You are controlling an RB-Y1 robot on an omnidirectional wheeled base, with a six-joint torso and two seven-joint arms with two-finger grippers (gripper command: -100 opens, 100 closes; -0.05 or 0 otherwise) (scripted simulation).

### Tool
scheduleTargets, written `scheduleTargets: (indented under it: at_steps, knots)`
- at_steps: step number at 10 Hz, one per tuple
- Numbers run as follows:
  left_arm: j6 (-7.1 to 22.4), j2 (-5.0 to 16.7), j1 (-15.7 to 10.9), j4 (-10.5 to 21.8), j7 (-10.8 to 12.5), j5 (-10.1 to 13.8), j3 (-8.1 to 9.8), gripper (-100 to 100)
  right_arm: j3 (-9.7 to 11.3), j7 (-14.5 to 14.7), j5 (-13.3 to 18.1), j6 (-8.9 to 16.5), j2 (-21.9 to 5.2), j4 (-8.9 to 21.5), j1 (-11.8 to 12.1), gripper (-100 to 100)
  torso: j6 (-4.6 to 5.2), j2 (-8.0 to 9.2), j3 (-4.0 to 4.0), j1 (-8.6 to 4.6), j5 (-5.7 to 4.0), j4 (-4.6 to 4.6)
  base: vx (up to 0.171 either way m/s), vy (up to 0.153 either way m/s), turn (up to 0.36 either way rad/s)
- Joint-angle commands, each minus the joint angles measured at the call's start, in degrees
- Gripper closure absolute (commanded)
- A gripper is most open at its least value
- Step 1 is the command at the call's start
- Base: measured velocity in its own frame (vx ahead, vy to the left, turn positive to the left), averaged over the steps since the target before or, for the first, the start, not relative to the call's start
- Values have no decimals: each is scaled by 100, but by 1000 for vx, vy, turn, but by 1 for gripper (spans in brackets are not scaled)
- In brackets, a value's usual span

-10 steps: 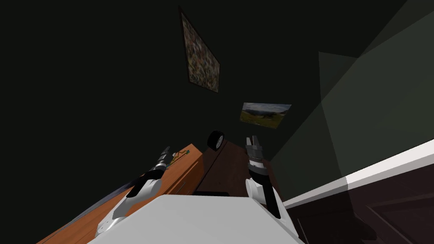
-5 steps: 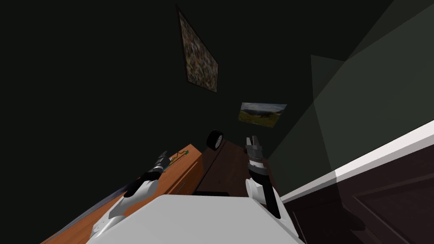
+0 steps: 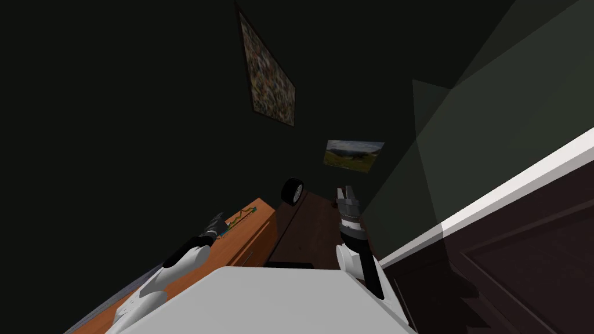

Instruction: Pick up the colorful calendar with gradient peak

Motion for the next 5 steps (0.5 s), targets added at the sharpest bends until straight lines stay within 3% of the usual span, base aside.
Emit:
scheduleTargets:
  at_steps: [1,2,3,5]
  knots:
    - [216,79,-72,286,9,120,11,-100,0,0,0,0,0,0,0,0,0,0,0,0,0,0,-13,41,-70]
    - [216,79,-72,343,9,120,11,-100,0,0,0,0,0,0,1,0,-3,0,0,0,1,0,-5,20,13]
    - [482,237,-188,547,30,356,58,-100,0,0,0,0,0,0,1,0,-3,-3,-1,-8,0,-1,-6,25,-111]
    - [516,237,-188,734,30,356,58,-100,0,0,0,0,0,0,1,0,-2,-3,-2,-6,0,-1,-8,26,-39]
